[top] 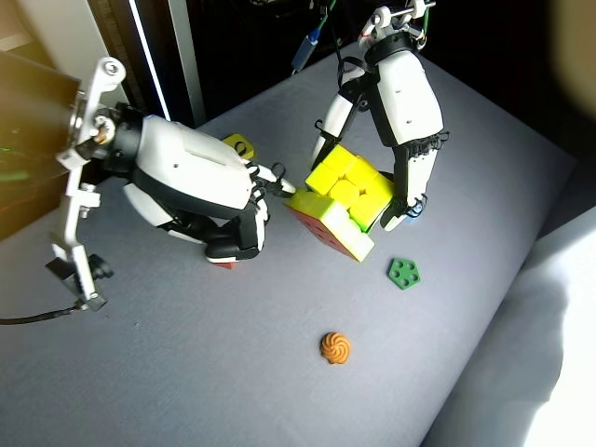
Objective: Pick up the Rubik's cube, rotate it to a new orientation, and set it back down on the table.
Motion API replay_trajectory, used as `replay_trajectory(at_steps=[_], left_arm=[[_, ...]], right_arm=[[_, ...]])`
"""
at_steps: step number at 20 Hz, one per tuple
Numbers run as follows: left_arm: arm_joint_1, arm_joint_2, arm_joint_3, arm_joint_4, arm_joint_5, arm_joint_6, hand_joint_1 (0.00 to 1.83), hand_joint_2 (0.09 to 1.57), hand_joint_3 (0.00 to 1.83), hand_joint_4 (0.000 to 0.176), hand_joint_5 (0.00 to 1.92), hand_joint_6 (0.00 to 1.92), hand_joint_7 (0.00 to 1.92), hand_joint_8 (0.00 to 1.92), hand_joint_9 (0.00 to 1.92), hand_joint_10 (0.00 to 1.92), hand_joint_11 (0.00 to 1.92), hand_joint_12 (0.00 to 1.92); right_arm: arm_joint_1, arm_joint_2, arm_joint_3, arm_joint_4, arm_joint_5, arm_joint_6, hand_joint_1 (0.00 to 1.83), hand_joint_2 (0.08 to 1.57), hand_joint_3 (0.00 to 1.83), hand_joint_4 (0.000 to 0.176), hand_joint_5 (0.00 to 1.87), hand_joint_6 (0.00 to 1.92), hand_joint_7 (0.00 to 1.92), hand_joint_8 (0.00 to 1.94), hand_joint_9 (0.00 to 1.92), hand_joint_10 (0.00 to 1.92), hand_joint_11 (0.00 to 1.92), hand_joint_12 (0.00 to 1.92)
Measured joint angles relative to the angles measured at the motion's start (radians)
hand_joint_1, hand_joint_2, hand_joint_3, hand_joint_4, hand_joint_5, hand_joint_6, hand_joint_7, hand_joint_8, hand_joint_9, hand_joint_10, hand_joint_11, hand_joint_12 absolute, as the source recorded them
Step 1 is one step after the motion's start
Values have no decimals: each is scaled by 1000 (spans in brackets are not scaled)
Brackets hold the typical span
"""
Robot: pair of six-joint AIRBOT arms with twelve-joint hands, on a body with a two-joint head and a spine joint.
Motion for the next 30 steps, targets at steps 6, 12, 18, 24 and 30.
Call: replay_trajectory(at_steps=[6, 12, 18, 24, 30], left_arm=[[-4, 1, 0, -1, -10, 5, 1369, 1131, 0, 0, 1007, 864, 885, 1110, 831, 1351, 652, 1318], [-10, 6, 0, -1, -1, -4, 1370, 1128, 0, 0, 1047, 742, 889, 1124, 822, 1387, 628, 1379], [-10, 6, 0, -1, -9, -3, 1367, 1134, 1, 0, 1010, 848, 868, 1139, 825, 1368, 643, 1323], [-13, 6, 0, -2, -16, -4, 1368, 1136, 0, 0, 1020, 807, 872, 1177, 812, 1373, 653, 1321], [-18, 6, 0, 3, -7, -8, 1353, 1179, 0, 0, 974, 823, 772, 1349, 716, 1510, 569, 1454]], right_arm=[[-11, -33, 13, 5, -29, 6, 1317, 1188, 191, 137, 0, 0, 675, 1587, 984, 1921, 976, 1921], [-29, -71, 34, 6, -54, 21, 1317, 1116, 346, 132, 0, 0, 676, 1612, 1018, 1921, 1008, 1921], [-30, -88, 41, 6, -64, 33, 1319, 1161, 244, 138, 0, 0, 678, 1585, 973, 1921, 956, 1921], [-30, -121, 61, 6, -85, 45, 1309, 1210, 166, 145, 0, 0, 655, 1607, 1005, 1921, 992, 1921], [-37, -137, 65, 9, -123, 45, 1314, 1214, 149, 133, 0, 0, 661, 1599, 1002, 1921, 981, 1921]])
